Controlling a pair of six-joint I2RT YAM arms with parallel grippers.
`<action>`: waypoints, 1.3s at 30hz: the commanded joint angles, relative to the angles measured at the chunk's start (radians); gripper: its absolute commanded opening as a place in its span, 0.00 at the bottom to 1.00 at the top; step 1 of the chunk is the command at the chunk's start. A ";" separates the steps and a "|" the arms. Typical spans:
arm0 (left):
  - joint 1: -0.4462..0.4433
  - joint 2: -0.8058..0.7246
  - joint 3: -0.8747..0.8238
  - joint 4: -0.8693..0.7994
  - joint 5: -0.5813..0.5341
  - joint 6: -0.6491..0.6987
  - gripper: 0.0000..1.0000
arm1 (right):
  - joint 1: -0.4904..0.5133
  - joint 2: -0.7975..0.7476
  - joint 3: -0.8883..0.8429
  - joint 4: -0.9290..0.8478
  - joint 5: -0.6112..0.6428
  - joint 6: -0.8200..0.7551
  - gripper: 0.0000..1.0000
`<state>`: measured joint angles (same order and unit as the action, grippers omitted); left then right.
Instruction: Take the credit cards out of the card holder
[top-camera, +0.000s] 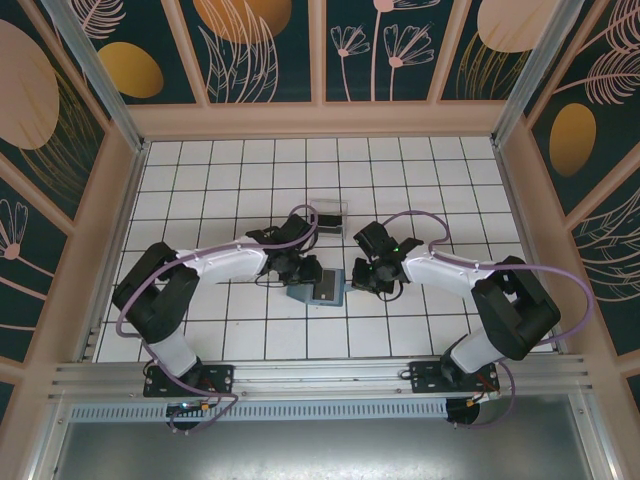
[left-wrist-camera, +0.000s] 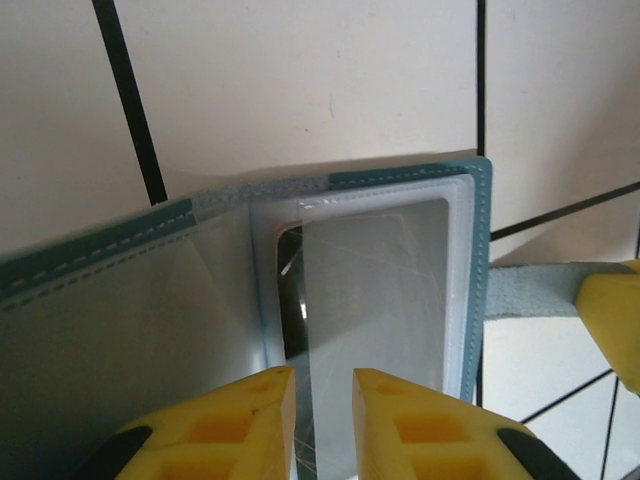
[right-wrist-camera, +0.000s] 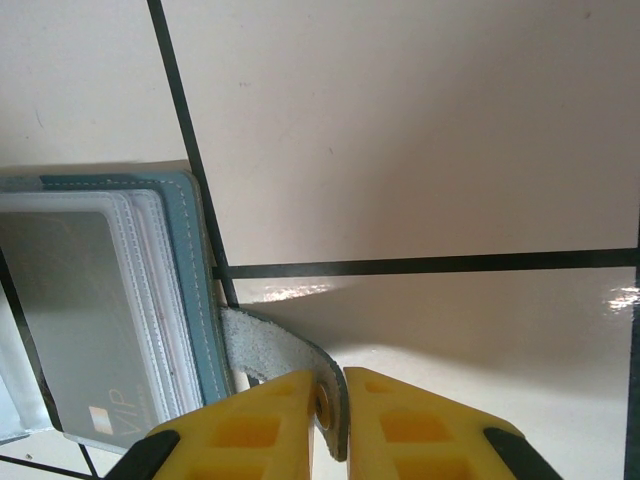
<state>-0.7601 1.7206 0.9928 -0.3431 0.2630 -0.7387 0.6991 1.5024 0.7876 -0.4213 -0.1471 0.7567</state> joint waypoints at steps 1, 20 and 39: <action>0.001 0.028 -0.014 0.014 -0.024 -0.008 0.25 | -0.006 -0.011 0.014 -0.034 0.034 -0.009 0.16; 0.001 0.031 -0.025 -0.081 -0.138 0.021 0.23 | -0.006 -0.015 0.007 -0.035 0.035 -0.003 0.16; 0.017 -0.067 -0.014 0.018 -0.058 -0.026 0.22 | -0.005 -0.054 0.035 -0.071 0.052 0.009 0.21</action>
<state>-0.7574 1.6848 0.9886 -0.3820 0.1570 -0.7383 0.6991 1.4799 0.7914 -0.4469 -0.1280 0.7612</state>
